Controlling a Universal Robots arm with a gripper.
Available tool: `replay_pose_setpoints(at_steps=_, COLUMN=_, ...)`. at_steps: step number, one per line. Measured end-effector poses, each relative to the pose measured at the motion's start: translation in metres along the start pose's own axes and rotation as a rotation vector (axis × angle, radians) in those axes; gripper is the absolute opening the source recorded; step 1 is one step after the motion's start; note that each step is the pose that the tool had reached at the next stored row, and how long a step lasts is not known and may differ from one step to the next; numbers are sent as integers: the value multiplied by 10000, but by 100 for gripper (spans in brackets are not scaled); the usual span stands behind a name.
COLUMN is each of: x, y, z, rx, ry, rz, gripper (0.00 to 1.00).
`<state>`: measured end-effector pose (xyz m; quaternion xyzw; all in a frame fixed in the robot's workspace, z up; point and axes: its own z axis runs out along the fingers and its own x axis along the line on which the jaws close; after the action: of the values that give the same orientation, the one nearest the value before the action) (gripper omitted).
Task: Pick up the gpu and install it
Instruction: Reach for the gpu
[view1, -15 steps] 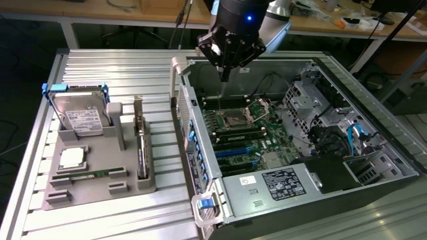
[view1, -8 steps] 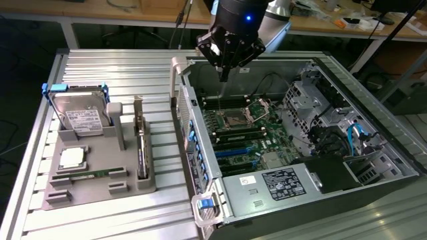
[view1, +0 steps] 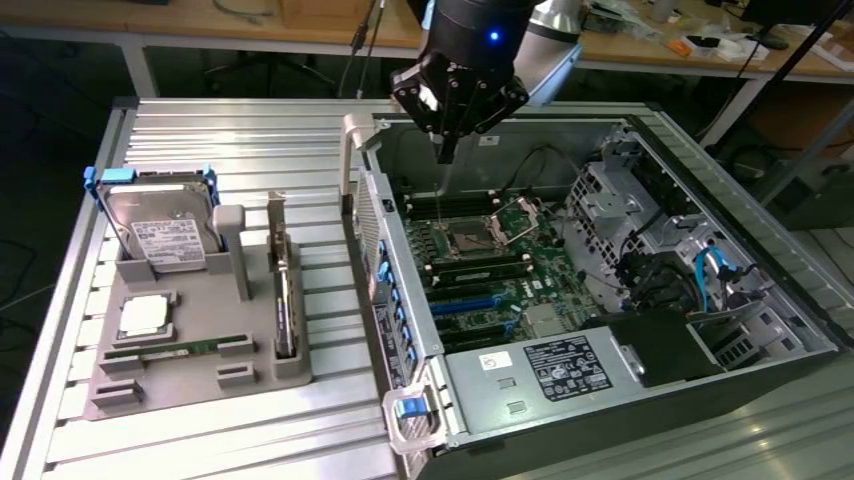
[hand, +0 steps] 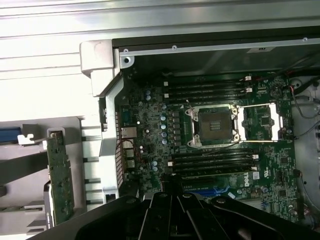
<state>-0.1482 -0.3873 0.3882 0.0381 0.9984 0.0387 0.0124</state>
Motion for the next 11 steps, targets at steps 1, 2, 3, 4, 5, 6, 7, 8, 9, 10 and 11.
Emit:
replay_pose_setpoints(at_steps=1, x=2, y=0, z=0, rx=0, ry=0, rz=-1, gripper=11)
replay_pose_setpoints(at_steps=2, x=4, y=0, z=0, rx=0, ry=0, rz=-1, gripper=11)
replay_pose_setpoints(at_steps=3, x=7, y=1, z=0, rx=0, ry=1, rz=-1, gripper=11)
replay_pose_setpoints(at_steps=4, x=8, y=1, z=1, rx=0, ry=0, rz=0, gripper=11)
replay_pose_setpoints(at_steps=5, x=11, y=1, z=1, rx=0, ry=0, rz=-1, gripper=11)
replay_pose_setpoints(at_steps=6, x=13, y=1, z=1, rx=0, ry=0, rz=-1, gripper=11)
replay_pose_setpoints(at_steps=7, x=15, y=1, z=1, rx=0, ry=0, rz=0, gripper=11)
replay_pose_setpoints(at_steps=8, x=17, y=2, z=2, rx=0, ry=0, rz=-1, gripper=11)
replay_pose_setpoints(at_steps=9, x=19, y=2, z=2, rx=-1, ry=0, rz=-1, gripper=11)
replay_pose_setpoints(at_steps=10, x=21, y=2, z=2, rx=0, ry=0, rz=-1, gripper=11)
replay_pose_setpoints(at_steps=11, x=23, y=2, z=2, rx=0, ry=0, rz=-1, gripper=11)
